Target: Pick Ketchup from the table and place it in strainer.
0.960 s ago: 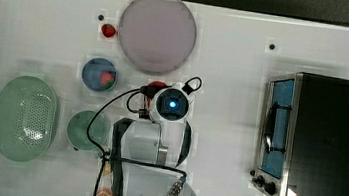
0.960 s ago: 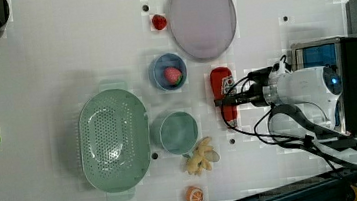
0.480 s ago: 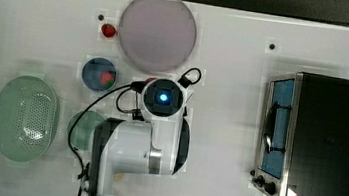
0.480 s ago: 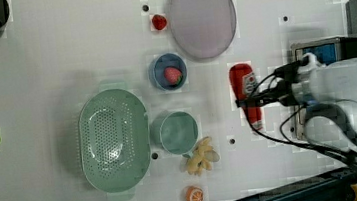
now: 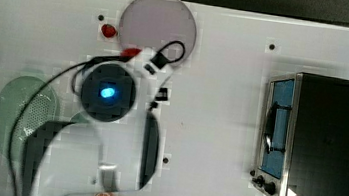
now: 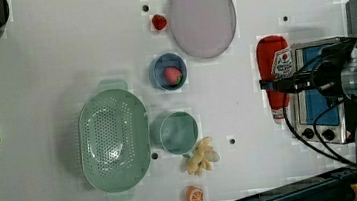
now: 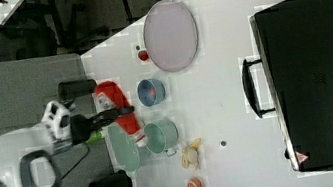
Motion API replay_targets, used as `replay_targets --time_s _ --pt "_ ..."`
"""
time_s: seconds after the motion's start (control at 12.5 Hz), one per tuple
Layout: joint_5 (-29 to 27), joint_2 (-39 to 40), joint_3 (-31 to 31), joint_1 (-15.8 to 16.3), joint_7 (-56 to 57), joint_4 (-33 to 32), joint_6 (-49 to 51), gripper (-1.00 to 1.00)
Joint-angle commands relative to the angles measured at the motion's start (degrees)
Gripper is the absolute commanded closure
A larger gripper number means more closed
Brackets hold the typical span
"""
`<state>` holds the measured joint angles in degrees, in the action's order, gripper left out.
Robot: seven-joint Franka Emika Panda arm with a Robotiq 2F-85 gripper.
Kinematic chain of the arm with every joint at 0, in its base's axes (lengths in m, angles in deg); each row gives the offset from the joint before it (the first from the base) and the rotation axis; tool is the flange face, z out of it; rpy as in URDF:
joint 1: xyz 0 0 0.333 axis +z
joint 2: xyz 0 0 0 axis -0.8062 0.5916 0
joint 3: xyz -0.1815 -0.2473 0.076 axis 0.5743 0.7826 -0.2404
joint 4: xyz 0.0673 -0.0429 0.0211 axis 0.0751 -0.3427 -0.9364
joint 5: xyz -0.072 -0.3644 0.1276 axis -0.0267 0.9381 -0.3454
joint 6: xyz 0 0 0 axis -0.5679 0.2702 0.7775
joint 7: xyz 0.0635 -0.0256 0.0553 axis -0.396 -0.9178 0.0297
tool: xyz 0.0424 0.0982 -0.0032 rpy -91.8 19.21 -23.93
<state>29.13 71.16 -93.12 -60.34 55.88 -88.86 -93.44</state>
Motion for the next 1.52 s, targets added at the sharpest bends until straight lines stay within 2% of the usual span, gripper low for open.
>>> replay_targets --time_s 0.08,0.56,0.96,1.04,1.28,1.52 --pt "-0.50 1.32 -6.72 3.46 -17.22 -0.14 1.87 -0.25" --pt "-0.61 4.88 -19.09 5.00 -39.62 0.26 -0.86 -0.25" --pt "-0.47 14.93 -24.38 5.89 -51.34 0.31 -15.85 -0.25" --pt "-0.45 17.24 -24.52 6.28 -52.04 0.33 -17.62 -0.33" --pt "0.91 23.43 -24.49 7.11 -52.04 0.44 -23.06 -1.00" --pt "1.65 23.31 -24.39 6.93 -52.23 0.58 -24.25 -1.00"
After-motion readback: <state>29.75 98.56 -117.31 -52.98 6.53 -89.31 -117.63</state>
